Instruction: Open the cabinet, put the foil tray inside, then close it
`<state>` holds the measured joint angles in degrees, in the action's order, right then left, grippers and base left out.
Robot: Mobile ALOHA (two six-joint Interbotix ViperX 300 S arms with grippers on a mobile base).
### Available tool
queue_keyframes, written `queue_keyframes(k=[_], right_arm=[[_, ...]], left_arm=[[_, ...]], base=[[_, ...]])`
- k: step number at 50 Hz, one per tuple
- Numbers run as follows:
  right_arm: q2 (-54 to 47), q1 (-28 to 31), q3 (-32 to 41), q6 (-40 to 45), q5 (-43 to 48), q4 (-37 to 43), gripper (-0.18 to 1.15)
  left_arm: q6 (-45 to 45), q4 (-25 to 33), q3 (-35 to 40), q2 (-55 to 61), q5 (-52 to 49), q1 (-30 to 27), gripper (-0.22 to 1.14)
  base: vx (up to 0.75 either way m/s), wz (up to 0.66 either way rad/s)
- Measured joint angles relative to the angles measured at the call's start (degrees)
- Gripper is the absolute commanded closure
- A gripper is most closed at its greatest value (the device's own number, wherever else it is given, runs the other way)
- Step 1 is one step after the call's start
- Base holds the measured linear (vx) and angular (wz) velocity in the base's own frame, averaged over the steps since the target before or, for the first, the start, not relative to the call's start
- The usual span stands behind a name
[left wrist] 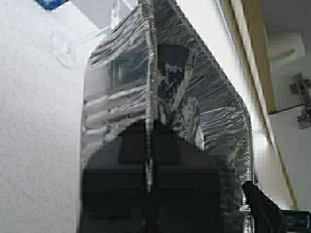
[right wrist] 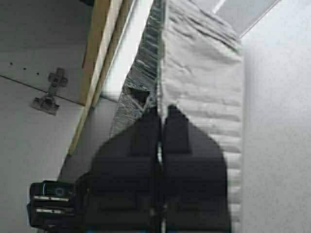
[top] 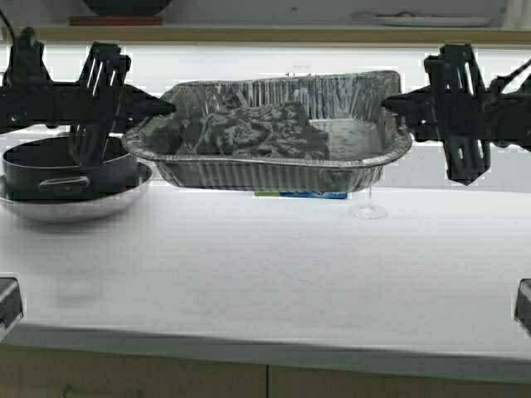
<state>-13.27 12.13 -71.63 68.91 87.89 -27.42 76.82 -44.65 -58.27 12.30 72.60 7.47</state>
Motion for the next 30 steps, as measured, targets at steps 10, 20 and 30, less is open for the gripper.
queue_keyframes(k=[10, 20, 30], right_arm=[[4.04, 0.0, -0.44, 2.99, -0.26, 0.0, 0.89], [10.9, 0.0, -0.53, 5.8, -4.75, -0.35, 0.89], [17.93, 0.0, 0.09, 10.02, -10.46, -1.85, 0.89]], left_arm=[[2.46, -0.35, 0.44, -3.96, -0.97, 0.0, 0.88], [5.8, -1.76, 1.58, -8.09, -3.96, 0.0, 0.88], [8.35, -2.37, 1.93, -12.13, -7.82, 0.0, 0.88]], base=[[0.0, 0.0], [0.0, 0.0], [0.0, 0.0]])
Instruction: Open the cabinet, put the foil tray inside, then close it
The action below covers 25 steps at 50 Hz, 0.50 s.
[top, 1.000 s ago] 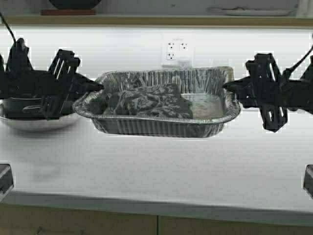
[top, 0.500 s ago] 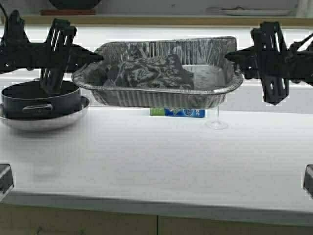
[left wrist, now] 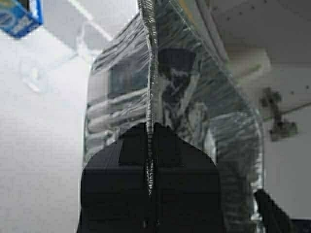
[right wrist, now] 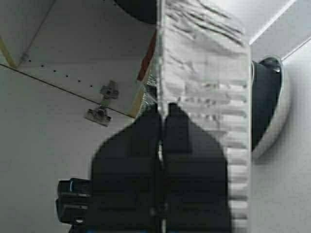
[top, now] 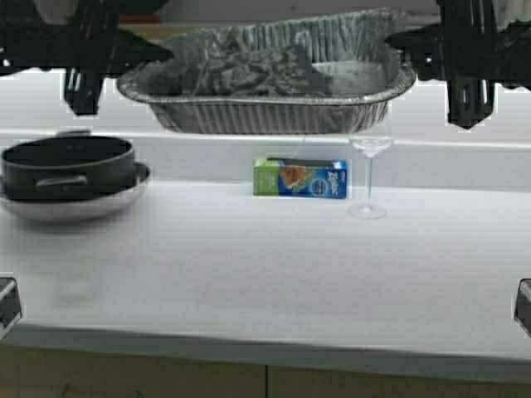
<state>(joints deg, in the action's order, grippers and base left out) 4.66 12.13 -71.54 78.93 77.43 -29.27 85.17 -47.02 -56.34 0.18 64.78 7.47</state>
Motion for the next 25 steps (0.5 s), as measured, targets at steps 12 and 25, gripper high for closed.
queue_keyframes(k=[12, 25], right_arm=[[2.99, -0.09, 2.55, 3.96, -2.2, -1.14, 0.89], [3.52, -0.09, 7.38, 7.82, -6.42, -1.49, 0.89]], left_arm=[[3.87, -0.09, 1.58, -3.52, -0.88, 0.0, 0.88], [8.26, -1.76, 7.91, -5.01, -4.48, -0.09, 0.88]], base=[[0.0, 0.0], [0.0, 0.0]])
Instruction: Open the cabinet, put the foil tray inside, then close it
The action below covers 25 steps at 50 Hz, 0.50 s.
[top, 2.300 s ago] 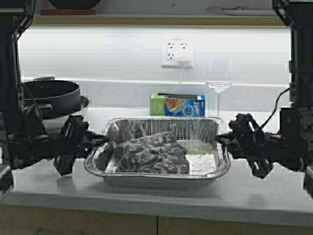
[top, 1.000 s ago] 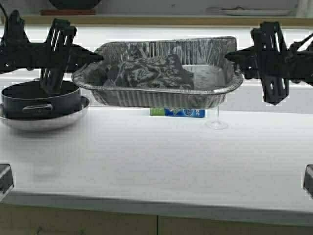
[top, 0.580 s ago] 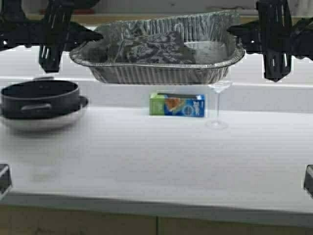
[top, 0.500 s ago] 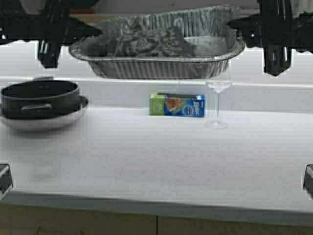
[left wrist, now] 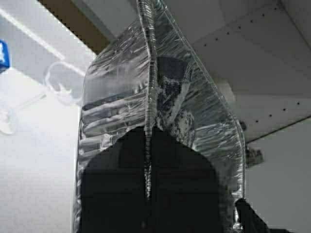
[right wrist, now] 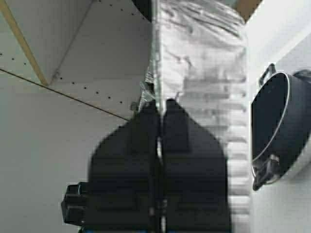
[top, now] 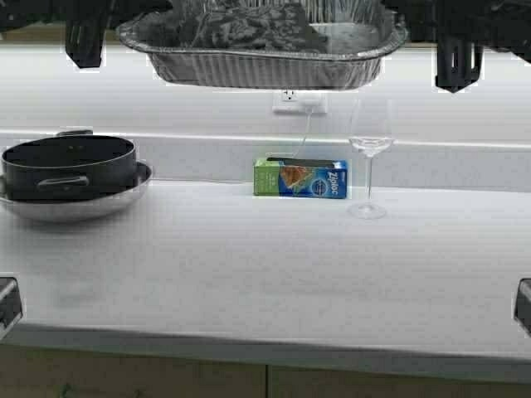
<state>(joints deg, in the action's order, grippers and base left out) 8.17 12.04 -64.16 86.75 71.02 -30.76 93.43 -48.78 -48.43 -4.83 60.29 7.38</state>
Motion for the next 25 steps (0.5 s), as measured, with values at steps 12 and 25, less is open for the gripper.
queue_keyframes(k=[12, 25], right_arm=[[0.79, -1.76, 10.55, 8.88, -5.36, -4.04, 0.89], [0.53, -2.02, 22.68, 16.44, -15.91, -6.86, 0.89]], left_arm=[[7.03, -3.34, 10.2, 0.18, -4.31, -0.26, 0.88], [15.12, -5.1, 22.06, 4.92, -8.26, -0.26, 0.88]], base=[[0.0, 0.0], [0.0, 0.0]])
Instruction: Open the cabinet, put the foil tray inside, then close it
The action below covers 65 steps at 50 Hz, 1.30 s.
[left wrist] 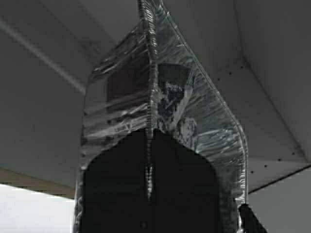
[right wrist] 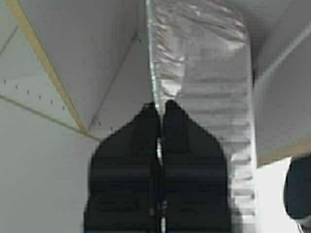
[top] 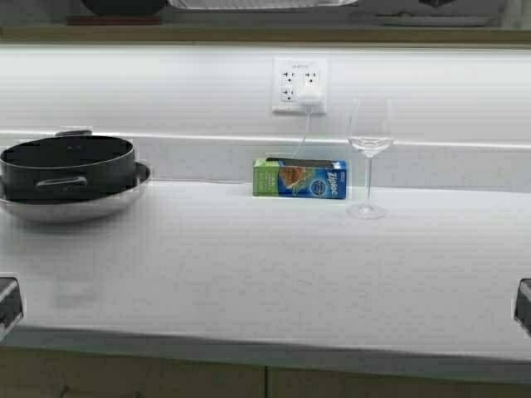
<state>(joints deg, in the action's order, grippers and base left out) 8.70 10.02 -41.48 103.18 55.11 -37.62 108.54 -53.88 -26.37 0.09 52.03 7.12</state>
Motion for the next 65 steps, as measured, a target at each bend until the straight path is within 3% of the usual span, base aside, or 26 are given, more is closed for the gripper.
queue_keyframes(k=[6, 33, 43, 65], right_arm=[[-1.49, 0.0, 4.04, 4.39, -3.96, -1.14, 0.89], [-8.35, -1.14, 15.21, 9.23, -10.46, -4.13, 0.89], [-11.16, -1.32, 18.46, 15.12, -10.72, -10.9, 0.89], [-12.22, -1.14, 18.63, 18.19, -15.91, -12.48, 0.89]], left_arm=[[3.25, -0.09, 3.16, 2.29, -1.76, 0.0, 0.88], [4.31, -0.18, 11.34, 6.24, -8.09, 0.35, 0.88], [5.45, 0.62, 10.11, 6.24, -10.2, 0.26, 0.88], [5.71, 2.29, 7.73, 6.15, -13.89, 0.53, 0.88]], base=[[0.01, -0.01], [0.08, -0.03], [0.17, 0.0], [0.09, 0.0]])
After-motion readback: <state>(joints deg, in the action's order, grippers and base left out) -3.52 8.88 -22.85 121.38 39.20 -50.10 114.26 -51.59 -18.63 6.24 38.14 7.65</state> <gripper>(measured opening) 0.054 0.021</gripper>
